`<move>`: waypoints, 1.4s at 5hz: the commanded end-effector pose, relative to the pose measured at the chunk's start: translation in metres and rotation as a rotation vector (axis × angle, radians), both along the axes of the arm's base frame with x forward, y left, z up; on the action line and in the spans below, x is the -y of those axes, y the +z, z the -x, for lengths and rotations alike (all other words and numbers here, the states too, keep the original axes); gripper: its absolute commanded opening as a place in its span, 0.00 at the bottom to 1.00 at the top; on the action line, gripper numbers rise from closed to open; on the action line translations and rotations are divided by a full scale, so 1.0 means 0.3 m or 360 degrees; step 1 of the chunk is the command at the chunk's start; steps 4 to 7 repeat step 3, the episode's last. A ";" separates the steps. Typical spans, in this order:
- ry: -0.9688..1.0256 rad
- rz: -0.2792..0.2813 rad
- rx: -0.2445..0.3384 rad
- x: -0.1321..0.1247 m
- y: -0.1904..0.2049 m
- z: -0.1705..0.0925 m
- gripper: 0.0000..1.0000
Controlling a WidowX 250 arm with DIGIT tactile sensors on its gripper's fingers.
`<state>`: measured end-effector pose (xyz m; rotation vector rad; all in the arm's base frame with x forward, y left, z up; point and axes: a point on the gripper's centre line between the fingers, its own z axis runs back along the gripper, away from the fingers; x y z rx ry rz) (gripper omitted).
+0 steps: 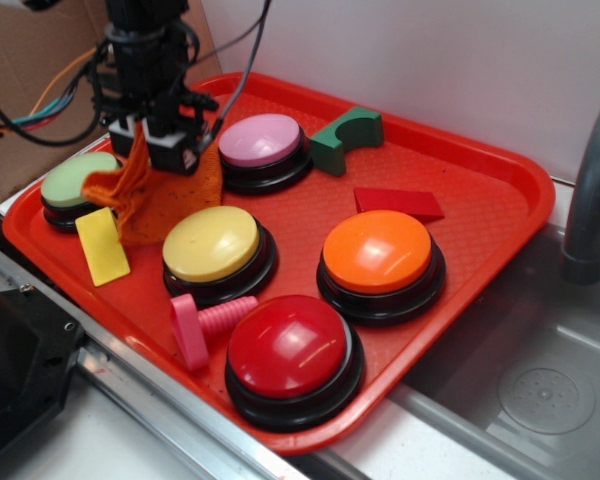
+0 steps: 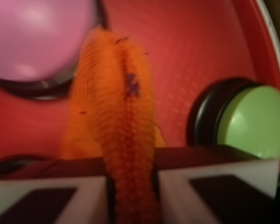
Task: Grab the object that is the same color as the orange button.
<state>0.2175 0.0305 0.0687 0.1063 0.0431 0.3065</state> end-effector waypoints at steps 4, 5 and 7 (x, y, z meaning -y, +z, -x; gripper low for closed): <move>-0.0242 0.0108 0.0320 0.117 0.367 -0.076 0.00; -0.0242 0.0108 0.0320 0.117 0.367 -0.076 0.00; -0.0242 0.0108 0.0320 0.117 0.367 -0.076 0.00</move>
